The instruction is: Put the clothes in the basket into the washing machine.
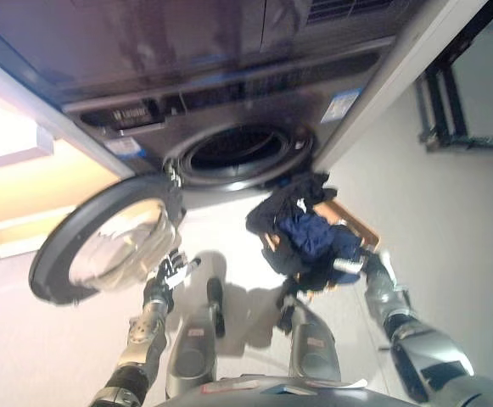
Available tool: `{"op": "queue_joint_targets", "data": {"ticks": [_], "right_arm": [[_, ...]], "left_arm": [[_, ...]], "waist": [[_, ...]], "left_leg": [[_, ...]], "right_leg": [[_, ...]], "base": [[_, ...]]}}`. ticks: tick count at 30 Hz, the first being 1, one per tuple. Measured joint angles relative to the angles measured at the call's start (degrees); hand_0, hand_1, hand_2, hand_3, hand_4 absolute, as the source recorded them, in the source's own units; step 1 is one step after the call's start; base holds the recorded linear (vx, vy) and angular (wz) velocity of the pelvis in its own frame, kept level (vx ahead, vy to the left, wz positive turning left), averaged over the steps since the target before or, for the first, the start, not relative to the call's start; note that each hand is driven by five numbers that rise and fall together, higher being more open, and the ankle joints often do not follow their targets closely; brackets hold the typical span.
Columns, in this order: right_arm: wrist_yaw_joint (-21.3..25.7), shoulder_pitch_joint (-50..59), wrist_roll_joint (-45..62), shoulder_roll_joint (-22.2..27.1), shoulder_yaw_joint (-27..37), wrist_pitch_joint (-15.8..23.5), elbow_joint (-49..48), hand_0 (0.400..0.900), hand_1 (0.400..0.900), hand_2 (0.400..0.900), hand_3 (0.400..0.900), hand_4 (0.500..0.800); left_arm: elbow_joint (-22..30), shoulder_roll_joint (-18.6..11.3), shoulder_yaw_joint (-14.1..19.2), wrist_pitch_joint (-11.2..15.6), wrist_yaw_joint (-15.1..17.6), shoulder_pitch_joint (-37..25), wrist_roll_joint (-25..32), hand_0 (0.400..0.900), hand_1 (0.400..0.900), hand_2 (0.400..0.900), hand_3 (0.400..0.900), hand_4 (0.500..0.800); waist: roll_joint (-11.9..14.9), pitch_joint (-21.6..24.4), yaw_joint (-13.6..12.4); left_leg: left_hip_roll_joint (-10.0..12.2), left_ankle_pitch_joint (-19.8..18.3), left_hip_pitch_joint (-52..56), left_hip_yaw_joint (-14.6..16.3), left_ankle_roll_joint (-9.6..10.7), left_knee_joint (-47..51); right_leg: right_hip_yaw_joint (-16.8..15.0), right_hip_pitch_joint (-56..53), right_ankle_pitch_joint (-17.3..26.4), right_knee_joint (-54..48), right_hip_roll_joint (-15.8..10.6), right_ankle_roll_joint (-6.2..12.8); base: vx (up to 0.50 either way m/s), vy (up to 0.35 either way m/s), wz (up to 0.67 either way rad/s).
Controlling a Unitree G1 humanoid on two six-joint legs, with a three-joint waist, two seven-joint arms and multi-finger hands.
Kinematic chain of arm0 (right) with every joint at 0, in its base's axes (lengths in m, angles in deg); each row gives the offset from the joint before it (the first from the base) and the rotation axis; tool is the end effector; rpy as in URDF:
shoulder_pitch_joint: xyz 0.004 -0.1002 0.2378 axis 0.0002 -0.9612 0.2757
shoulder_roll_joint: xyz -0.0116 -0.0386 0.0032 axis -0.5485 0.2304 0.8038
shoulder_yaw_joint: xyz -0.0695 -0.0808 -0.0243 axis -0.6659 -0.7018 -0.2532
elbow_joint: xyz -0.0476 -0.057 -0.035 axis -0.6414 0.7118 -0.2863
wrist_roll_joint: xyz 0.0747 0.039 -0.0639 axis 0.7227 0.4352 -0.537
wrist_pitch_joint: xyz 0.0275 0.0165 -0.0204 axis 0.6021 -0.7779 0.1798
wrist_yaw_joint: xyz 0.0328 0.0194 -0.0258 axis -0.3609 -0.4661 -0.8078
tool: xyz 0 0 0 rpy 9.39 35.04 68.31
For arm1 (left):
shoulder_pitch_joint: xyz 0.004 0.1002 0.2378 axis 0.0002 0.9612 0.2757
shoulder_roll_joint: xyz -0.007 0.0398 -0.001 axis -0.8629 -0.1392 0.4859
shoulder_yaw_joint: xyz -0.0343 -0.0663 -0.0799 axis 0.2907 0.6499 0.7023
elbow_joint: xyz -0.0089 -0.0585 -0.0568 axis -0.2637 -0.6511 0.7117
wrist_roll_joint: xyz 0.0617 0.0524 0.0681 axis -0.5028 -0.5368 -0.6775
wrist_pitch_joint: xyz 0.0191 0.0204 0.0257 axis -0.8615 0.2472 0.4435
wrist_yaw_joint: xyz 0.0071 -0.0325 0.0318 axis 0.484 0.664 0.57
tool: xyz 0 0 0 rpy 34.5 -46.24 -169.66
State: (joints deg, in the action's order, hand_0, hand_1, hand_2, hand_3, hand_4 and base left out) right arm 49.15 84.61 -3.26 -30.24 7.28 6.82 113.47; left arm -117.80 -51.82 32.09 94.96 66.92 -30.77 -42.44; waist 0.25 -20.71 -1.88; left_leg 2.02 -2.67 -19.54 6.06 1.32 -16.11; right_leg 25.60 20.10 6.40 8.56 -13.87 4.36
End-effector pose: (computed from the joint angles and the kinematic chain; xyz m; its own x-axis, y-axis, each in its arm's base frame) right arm 0.2411 -0.2630 -0.0364 0.7358 -0.5089 -0.4469 0.2068 0.7972 -0.5672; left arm 0.1616 0.1978 -0.0731 0.8661 0.1646 -0.4720 -0.2141 0.9754 -0.0527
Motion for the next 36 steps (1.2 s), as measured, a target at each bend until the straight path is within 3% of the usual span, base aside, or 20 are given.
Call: {"op": "queue_joint_targets", "data": {"ticks": [2,9,18,25,29,34,35,36], "right_arm": [[1.54,4.68,-0.04,1.51,-0.35,0.03,-0.05,0.900,0.900,0.900,0.900,0.800],[4.84,17.24,0.15,3.68,-0.53,1.13,-0.93,0.900,0.900,0.900,0.900,0.800],[7.60,29.55,-0.24,3.66,-4.72,1.36,2.95,0.900,0.900,0.900,0.900,0.800],[11.19,32.05,-2.56,6.90,-5.33,0.10,5.91,0.900,0.900,0.900,0.900,0.800],[11.68,32.97,-5.07,7.89,-6.46,-0.60,7.95,0.900,0.900,0.900,0.900,0.800],[12.67,33.38,-6.08,8.57,-6.35,-1.40,8.56,0.900,0.900,0.900,0.900,0.800],[12.67,33.50,-6.19,8.85,-6.35,-1.42,8.74,0.647,0.647,0.647,0.647,0.648],[12.67,33.57,-6.19,9.23,-6.36,-1.53,8.79,0.433,0.433,0.433,0.433,0.520]], "left_arm": [[2.86,-1.34,-1.23,0.54,0.85,-0.34,0.21,0.900,0.900,0.900,0.900,0.800],[12.06,-3.16,-4.78,2.08,3.98,-6.05,0.94,0.900,0.900,0.900,0.900,0.800],[23.16,-5.99,-8.95,3.41,8.32,-12.14,0.93,0.900,0.900,0.900,0.900,0.800],[26.94,-7.98,-9.97,4.32,10.92,-12.02,0.96,0.900,0.900,0.900,0.900,0.800],[26.95,-8.45,-9.90,4.32,12.30,-11.88,1.02,0.900,0.900,0.900,0.900,0.800],[28.31,-9.26,-10.01,4.32,12.61,-11.85,1.02,0.900,0.900,0.900,0.900,0.800],[28.71,-9.60,-9.98,4.32,12.58,-11.84,1.10,0.900,0.900,0.900,0.900,0.800],[29.23,-10.02,-9.97,4.32,12.55,-11.84,1.31,0.900,0.900,0.900,0.900,0.800]], "waist": [[-0.45,-2.37,0.19],[-1.36,-10.14,-0.97],[-1.44,-10.88,-2.27],[-1.56,-10.96,-2.73],[-1.98,-11.24,-2.74],[-2.06,-11.27,-3.14],[-2.06,-11.28,-3.14],[-2.07,-11.28,-3.21]], "left_leg": [[0.09,-0.20,-4.42,-0.21,-0.19,-2.95],[0.04,-1.97,-18.67,-1.45,-1.38,-13.22],[-0.19,-4.50,-35.61,-1.78,-2.66,-26.25],[-0.72,-5.94,-45.56,-1.24,-4.06,-33.64],[-1.20,-7.52,-49.57,-0.80,-4.83,-38.49],[-1.45,-8.91,-52.25,-0.41,-5.41,-42.54],[-1.60,-9.06,-52.70,-0.37,-5.48,-43.11],[-1.77,-9.25,-53.14,-0.41,-5.46,-43.79]], "right_leg": [[-0.30,4.02,0.00,2.20,-0.49,-0.07],[-1.73,17.19,-1.45,12.11,-3.59,-2.95],[-4.59,33.79,-3.78,24.40,-6.66,-3.63],[-6.60,43.94,-4.53,31.50,-9.06,-3.11],[-8.11,48.41,-6.14,36.37,-10.81,-4.36],[-9.72,51.70,-7.68,40.77,-12.05,-4.56],[-9.87,52.23,-8.07,41.65,-12.48,-4.73],[-10.27,52.88,-8.44,42.63,-12.72,-4.74]], "base": [[-0.21,0.020,0.06],[-0.14,-0.004,0.08],[-0.09,0.019,0.04],[-0.04,0.015,0.02],[0.00,-0.002,0.04],[0.00,-0.017,0.06],[0.02,-0.032,0.04],[0.00,0.000,0.00]]}}
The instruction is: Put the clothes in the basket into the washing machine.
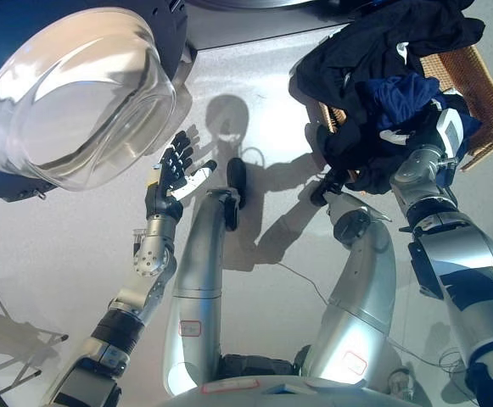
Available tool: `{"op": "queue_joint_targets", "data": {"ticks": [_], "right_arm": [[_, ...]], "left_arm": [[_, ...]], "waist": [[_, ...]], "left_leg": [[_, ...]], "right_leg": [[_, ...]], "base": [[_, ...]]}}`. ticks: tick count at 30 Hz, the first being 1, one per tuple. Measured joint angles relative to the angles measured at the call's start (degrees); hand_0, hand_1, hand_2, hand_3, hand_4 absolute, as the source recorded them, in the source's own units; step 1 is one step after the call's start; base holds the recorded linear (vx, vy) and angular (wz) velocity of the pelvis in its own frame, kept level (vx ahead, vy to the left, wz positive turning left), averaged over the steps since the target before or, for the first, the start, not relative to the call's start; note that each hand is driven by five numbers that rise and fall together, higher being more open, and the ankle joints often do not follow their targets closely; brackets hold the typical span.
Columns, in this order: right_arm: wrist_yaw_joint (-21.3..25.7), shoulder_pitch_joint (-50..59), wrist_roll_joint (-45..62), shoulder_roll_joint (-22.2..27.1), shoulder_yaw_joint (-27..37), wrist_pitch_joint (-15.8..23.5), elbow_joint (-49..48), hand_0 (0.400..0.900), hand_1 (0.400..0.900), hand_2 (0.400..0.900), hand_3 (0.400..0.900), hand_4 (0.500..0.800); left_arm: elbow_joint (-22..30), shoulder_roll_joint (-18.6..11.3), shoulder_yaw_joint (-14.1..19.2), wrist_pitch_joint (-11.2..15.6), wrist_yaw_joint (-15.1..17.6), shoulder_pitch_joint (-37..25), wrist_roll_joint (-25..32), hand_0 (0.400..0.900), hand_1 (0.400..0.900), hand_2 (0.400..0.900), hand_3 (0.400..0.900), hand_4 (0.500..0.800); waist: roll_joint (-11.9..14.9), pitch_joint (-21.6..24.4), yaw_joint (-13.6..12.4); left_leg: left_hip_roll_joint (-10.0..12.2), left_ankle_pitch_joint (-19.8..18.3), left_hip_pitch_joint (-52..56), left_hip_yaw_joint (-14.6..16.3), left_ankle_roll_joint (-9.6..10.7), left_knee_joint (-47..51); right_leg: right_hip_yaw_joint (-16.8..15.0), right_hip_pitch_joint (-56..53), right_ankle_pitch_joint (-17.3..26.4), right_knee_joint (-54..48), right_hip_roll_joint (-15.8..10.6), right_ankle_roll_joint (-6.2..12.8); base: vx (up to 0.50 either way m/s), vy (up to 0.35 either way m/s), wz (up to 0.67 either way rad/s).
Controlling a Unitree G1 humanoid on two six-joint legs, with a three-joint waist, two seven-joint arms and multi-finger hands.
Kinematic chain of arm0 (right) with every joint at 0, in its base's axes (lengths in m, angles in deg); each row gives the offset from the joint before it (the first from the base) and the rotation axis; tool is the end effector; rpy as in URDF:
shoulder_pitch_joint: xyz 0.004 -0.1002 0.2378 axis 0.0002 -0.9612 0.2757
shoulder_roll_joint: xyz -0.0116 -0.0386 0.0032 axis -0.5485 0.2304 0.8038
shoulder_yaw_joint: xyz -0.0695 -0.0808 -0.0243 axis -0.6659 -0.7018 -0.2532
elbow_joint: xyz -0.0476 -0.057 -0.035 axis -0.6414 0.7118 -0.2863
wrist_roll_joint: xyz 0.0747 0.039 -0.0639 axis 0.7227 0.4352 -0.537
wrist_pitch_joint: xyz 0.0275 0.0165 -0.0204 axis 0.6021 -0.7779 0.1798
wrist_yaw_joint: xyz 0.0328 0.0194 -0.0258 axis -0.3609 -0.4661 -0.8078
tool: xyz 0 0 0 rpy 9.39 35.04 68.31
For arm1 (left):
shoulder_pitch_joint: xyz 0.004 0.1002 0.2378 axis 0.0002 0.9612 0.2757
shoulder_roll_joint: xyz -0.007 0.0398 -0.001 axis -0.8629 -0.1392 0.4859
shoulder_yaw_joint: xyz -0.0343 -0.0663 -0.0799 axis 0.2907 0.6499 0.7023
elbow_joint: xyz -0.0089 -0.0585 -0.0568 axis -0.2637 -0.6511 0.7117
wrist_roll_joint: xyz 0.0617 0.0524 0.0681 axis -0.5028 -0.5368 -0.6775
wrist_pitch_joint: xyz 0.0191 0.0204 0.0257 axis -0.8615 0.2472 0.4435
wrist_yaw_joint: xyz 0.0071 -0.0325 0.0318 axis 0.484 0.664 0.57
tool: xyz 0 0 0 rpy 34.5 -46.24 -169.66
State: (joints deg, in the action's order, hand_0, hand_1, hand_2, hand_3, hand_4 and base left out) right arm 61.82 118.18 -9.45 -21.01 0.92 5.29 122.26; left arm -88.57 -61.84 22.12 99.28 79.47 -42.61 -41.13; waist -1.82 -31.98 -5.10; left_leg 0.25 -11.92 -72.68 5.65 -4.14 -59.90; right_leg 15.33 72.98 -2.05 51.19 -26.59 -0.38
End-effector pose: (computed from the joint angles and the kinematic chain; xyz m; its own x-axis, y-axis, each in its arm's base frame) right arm 0.3523 -0.2775 0.1334 0.7532 -0.6421 0.1430 0.5605 0.5126 -0.6504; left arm 0.2420 0.1682 0.0501 0.9819 0.0502 0.1829 -0.0378 0.9968 -0.0704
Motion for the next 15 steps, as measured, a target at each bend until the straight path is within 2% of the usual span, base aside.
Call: {"op": "queue_joint_targets", "data": {"ticks": [1,8,15], "right_arm": [[0.04,0.03,-0.01,0.45,0.02,-0.04,0.05,0.400,0.400,0.400,0.400,0.500],[0.97,0.46,-0.02,2.87,0.19,-0.21,0.05,0.400,0.400,0.400,0.400,0.500],[0.06,0.16,0.09,2.85,0.54,-0.21,-0.09,0.400,0.400,0.400,0.400,0.500]], "left_arm": [[0.21,-0.29,0.01,0.00,-0.06,-0.08,0.03,0.900,0.900,0.900,0.900,0.800],[0.51,-0.69,0.05,-0.01,-0.06,0.02,0.73,0.900,0.900,0.900,0.900,0.800],[0.66,-0.82,0.20,-0.02,-0.08,0.04,0.94,0.900,0.900,0.900,0.900,0.800]], "waist": [[0.00,0.00,0.01],[-0.06,0.03,-0.52],[-0.17,0.09,-1.03]], "left_leg": [[-0.30,-0.04,-0.30,0.02,-0.01,-0.31],[-0.33,-0.78,-2.33,0.12,-0.02,-2.99],[-0.36,-0.97,-3.50,0.00,0.11,-4.10]], "right_leg": [[-0.50,0.58,-0.10,0.59,-0.20,-0.11],[-1.57,3.11,-0.94,3.77,-0.82,-0.57],[-2.35,4.65,-1.81,5.46,-0.86,-0.97]], "base": [[0.01,-0.026,0.04],[0.01,-0.016,0.03],[0.00,-0.014,0.02]]}}
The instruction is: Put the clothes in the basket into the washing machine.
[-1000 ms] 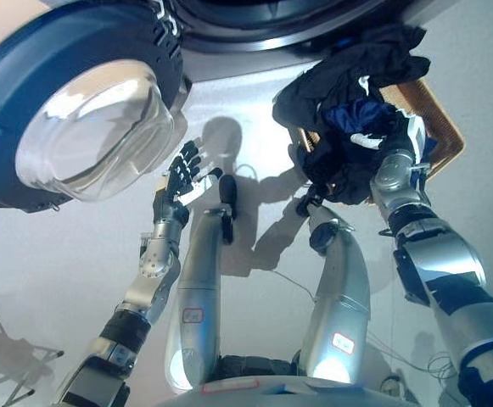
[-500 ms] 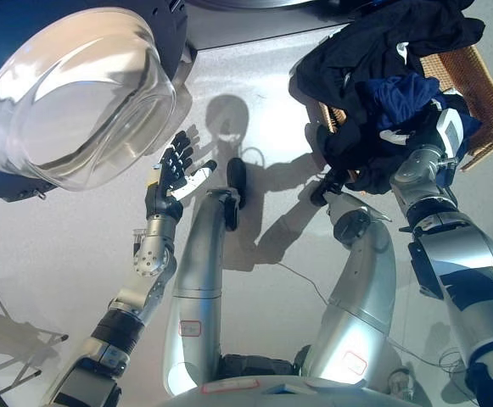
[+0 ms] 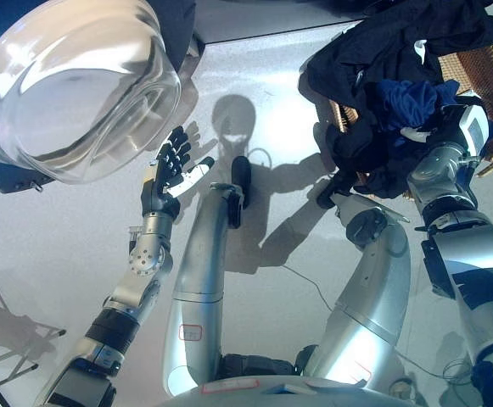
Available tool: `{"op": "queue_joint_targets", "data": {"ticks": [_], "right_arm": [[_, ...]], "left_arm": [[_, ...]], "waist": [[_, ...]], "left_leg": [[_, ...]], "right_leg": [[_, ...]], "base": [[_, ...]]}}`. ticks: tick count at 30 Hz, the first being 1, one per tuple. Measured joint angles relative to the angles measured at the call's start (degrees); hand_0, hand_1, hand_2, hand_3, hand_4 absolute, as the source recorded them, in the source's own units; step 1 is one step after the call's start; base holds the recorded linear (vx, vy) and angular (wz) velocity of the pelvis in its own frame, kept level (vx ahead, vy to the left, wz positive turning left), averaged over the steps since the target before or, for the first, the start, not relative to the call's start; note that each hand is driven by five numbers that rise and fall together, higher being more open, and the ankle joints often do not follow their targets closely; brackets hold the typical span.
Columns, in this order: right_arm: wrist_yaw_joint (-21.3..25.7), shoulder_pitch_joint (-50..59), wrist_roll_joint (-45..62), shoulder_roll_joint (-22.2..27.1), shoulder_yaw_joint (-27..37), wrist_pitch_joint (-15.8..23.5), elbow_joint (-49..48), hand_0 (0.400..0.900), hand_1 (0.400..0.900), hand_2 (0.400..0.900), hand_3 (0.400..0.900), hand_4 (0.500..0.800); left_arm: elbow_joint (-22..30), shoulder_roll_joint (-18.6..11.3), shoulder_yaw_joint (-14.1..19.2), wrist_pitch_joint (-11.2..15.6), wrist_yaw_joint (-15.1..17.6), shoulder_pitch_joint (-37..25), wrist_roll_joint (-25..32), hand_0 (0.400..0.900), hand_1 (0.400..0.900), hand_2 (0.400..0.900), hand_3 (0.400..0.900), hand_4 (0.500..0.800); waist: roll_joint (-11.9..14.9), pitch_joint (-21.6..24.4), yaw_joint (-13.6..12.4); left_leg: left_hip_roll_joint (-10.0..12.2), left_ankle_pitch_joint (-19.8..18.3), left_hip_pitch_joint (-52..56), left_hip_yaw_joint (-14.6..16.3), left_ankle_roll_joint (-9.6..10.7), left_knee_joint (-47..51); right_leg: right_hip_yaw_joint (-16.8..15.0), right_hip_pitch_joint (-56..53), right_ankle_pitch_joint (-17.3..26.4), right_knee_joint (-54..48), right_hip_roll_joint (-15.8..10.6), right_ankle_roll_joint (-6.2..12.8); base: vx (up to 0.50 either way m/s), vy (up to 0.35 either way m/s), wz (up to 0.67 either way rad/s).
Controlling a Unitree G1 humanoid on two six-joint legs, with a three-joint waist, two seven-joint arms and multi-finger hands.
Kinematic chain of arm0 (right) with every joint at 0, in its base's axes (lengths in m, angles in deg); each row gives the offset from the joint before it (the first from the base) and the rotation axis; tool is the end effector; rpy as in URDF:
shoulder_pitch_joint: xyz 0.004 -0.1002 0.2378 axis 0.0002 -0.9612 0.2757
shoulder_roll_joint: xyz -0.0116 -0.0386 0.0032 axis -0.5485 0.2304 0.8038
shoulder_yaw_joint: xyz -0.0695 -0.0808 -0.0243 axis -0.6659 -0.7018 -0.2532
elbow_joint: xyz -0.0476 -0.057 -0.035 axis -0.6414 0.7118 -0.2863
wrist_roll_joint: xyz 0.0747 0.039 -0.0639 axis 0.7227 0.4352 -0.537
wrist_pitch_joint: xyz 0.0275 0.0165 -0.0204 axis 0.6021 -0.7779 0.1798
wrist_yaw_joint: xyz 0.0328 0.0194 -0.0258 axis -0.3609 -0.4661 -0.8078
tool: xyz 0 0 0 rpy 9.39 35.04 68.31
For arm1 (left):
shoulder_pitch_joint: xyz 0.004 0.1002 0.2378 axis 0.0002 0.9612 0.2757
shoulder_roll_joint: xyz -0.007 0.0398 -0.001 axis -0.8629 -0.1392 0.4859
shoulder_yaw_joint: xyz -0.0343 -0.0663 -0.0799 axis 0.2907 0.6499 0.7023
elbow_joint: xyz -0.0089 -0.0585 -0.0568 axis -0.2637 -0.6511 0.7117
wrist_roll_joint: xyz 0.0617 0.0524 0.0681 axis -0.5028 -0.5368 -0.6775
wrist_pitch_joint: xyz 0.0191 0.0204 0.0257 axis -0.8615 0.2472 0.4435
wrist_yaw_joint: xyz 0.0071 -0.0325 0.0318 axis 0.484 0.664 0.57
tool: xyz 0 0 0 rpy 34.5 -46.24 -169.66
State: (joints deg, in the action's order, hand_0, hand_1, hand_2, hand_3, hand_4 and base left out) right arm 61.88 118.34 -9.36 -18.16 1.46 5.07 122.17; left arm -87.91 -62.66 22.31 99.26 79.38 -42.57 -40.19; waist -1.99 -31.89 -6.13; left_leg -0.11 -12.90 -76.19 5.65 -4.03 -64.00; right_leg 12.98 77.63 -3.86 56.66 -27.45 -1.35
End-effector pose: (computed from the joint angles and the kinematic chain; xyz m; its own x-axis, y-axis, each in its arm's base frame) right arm 0.3478 -0.2939 0.1421 0.7193 -0.6746 0.1659 0.5956 0.4759 -0.6471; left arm 0.2421 0.1713 0.0527 0.9806 0.0527 0.1890 -0.0389 0.9963 -0.0760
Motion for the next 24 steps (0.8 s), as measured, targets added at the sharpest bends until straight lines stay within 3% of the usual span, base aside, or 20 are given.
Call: {"op": "queue_joint_targets", "data": {"ticks": [4,8,10,16,24], "right_arm": [[0.07,-1.63,2.23,0.03,1.95,0.42,-4.90,0.400,0.400,0.400,0.400,0.500],[0.98,-5.32,4.17,0.28,2.23,2.14,-16.02,0.400,0.400,0.400,0.400,0.500],[1.89,-10.41,5.17,0.25,3.74,2.90,-28.61,0.400,0.400,0.400,0.400,0.500],[3.76,-21.52,4.93,-0.74,7.67,4.38,-52.59,0.400,0.400,0.400,0.400,0.500],[4.64,-33.47,6.99,-9.94,12.88,7.44,-72.28,0.400,0.400,0.400,0.400,0.500]], "left_arm": [[0.11,-0.63,0.60,0.00,0.09,0.16,-0.02,0.900,0.900,0.900,0.900,0.800],[0.83,-0.88,3.70,-0.02,1.23,1.20,-0.01,0.900,0.900,0.900,0.900,0.800],[1.92,-0.95,5.40,-0.03,2.20,2.47,0.00,0.900,0.900,0.900,0.900,0.800],[2.08,-0.92,6.42,-0.18,2.96,3.42,0.17,0.900,0.900,0.900,0.900,0.800],[2.18,0.50,8.70,-0.31,4.57,5.59,0.18,0.900,0.900,0.900,0.900,0.800]], "waist": [[-0.01,0.00,0.65],[0.06,0.04,2.45],[0.07,0.04,3.27],[0.15,0.06,5.84],[0.56,0.12,9.43]], "left_leg": [[0.08,-0.17,-0.65,-0.41,0.12,-0.73],[0.09,-0.28,-1.20,-0.37,-0.07,-0.90],[0.20,-0.66,-1.89,-0.42,-0.29,-1.53],[1.08,-2.03,-1.97,-0.60,-0.48,-3.20],[2.05,-2.77,-0.36,-1.11,-0.75,-3.34]], "right_leg": [[0.14,0.23,-0.01,0.31,0.09,-0.01],[0.28,0.65,0.00,-0.23,0.35,0.02],[0.36,1.09,0.02,-0.28,0.76,0.04],[0.24,0.56,0.08,-0.06,1.81,0.13],[1.56,-2.07,-0.13,-1.16,2.24,0.48]], "base": [[0.01,0.004,-0.10],[-0.01,0.007,-0.17],[0.01,0.014,-0.15],[0.01,-0.006,-0.03],[0.02,-0.009,0.01]]}}
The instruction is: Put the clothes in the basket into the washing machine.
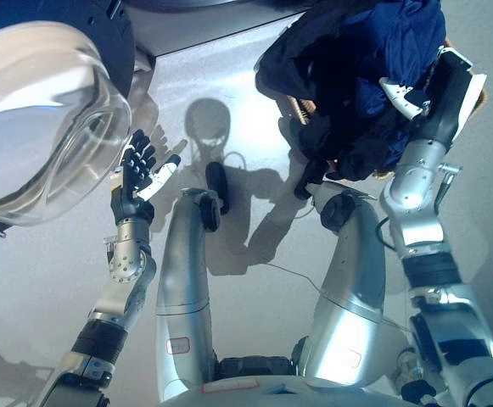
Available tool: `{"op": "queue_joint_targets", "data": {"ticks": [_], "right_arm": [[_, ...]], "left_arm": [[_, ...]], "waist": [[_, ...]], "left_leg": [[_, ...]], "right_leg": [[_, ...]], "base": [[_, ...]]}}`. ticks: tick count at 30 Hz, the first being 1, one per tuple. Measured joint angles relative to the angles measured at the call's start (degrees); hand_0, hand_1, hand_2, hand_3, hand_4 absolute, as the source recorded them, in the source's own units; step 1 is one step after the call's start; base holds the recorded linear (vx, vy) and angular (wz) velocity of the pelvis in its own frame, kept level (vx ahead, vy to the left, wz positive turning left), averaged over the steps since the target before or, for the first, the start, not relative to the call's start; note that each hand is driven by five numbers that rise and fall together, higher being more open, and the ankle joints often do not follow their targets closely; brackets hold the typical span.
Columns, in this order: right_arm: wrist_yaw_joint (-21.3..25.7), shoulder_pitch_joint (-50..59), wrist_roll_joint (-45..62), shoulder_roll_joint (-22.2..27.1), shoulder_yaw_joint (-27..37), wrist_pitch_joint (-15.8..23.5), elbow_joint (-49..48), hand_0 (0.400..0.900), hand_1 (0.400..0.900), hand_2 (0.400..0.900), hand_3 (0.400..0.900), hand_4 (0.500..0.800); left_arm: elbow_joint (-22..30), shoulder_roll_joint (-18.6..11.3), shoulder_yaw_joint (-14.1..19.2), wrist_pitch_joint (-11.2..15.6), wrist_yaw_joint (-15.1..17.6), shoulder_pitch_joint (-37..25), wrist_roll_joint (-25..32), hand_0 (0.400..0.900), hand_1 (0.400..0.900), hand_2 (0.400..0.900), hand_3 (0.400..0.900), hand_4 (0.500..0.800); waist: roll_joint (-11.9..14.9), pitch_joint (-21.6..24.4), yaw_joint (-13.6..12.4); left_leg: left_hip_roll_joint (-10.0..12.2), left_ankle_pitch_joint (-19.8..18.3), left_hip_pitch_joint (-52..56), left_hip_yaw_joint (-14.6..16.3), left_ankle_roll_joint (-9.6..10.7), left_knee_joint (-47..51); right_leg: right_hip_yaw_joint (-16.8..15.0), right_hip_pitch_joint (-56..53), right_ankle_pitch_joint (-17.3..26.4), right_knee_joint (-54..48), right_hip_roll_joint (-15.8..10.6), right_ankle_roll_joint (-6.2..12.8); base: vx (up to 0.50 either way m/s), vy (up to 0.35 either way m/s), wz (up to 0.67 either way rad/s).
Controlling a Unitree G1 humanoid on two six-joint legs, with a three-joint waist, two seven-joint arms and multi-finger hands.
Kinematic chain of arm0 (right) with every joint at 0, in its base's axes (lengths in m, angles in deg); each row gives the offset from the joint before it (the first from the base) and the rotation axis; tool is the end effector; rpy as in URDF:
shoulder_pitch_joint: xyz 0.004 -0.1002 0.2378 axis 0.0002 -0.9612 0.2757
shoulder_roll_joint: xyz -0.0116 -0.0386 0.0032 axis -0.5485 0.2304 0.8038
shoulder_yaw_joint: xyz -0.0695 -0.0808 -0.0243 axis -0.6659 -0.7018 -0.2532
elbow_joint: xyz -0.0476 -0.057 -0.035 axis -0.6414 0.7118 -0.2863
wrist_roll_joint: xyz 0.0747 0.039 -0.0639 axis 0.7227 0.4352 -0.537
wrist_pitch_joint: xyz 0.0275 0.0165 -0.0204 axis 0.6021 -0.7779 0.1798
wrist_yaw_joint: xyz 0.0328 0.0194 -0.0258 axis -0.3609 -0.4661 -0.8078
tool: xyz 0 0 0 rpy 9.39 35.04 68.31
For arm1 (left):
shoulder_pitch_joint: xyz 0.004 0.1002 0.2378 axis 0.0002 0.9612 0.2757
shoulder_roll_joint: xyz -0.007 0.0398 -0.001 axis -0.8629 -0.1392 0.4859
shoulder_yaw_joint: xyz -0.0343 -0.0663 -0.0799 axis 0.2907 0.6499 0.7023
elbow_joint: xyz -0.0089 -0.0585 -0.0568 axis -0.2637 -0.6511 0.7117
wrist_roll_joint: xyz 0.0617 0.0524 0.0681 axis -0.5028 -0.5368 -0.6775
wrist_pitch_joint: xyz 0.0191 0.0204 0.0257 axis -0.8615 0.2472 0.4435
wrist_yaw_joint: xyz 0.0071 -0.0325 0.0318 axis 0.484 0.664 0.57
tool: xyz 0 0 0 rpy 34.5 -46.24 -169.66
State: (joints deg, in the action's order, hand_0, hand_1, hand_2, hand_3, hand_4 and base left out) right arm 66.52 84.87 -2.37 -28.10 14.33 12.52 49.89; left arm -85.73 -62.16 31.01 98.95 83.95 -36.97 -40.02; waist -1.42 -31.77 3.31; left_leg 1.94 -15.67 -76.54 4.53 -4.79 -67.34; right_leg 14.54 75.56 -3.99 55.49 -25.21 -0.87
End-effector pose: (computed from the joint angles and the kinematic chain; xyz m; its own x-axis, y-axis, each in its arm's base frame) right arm 0.2913 -0.2016 0.1525 0.7014 -0.4164 0.5784 0.5166 0.8561 -0.0102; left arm 0.2282 0.1995 0.0495 0.9452 0.2808 0.1668 -0.2608 0.9563 -0.1323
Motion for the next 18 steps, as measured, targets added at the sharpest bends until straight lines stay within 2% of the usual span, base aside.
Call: {"op": "queue_joint_targets", "data": {"ticks": [2,5,8,14,18], "right_arm": [[-1.23,-0.74,3.80,-1.92,-0.35,1.50,-2.26,0.400,0.400,0.400,0.400,0.500],[-4.09,0.91,8.68,-2.17,-2.07,2.28,-2.50,0.400,0.400,0.400,0.400,0.500],[-5.55,5.30,14.56,-4.29,-3.99,2.85,-1.14,0.400,0.400,0.400,0.400,0.500],[-7.21,22.52,25.49,-8.59,-5.33,4.59,10.39,0.400,0.400,0.400,0.400,0.500],[-8.44,32.65,33.51,-10.17,-4.94,7.83,20.19,0.400,0.400,0.400,0.400,0.500]], "left_arm": [[0.11,0.06,0.31,-0.10,0.05,0.23,0.04,0.900,0.900,0.900,0.900,0.800],[1.01,0.10,0.33,-0.56,-0.05,0.94,0.10,0.900,0.900,0.900,0.900,0.800],[0.98,0.18,0.34,-1.01,-0.53,1.20,1.89,0.900,0.900,0.900,0.900,0.800],[0.91,0.27,0.26,-1.00,-1.65,0.99,4.44,0.900,0.900,0.900,0.900,0.800],[0.78,0.30,0.16,-1.01,-2.66,0.92,6.32,0.900,0.900,0.900,0.900,0.800]], "waist": [[0.31,0.16,0.06],[0.33,0.18,-0.01],[0.35,0.18,-0.38],[0.51,0.30,-2.40],[0.61,0.48,-3.84]], "left_leg": [[-0.05,0.23,0.07,-0.04,0.07,0.73],[-0.06,0.34,0.20,-0.18,0.25,0.80],[-0.12,0.62,0.98,-0.44,0.55,1.47],[-0.28,1.87,4.08,-1.25,1.47,4.63],[-0.84,2.58,5.79,-1.92,2.22,6.04]], "right_leg": [[0.46,-0.10,0.05,-0.72,0.02,0.08],[0.51,-0.20,0.07,-0.58,0.01,0.11],[0.97,-1.20,0.07,-0.70,-0.03,0.09],[2.34,-4.30,0.07,-2.59,0.07,0.09],[2.66,-5.90,0.03,-2.61,-0.18,0.47]], "base": [[0.01,-0.004,0.04],[0.02,-0.010,0.08],[0.01,-0.013,0.09],[0.01,-0.010,0.08],[0.02,-0.009,0.10]]}}
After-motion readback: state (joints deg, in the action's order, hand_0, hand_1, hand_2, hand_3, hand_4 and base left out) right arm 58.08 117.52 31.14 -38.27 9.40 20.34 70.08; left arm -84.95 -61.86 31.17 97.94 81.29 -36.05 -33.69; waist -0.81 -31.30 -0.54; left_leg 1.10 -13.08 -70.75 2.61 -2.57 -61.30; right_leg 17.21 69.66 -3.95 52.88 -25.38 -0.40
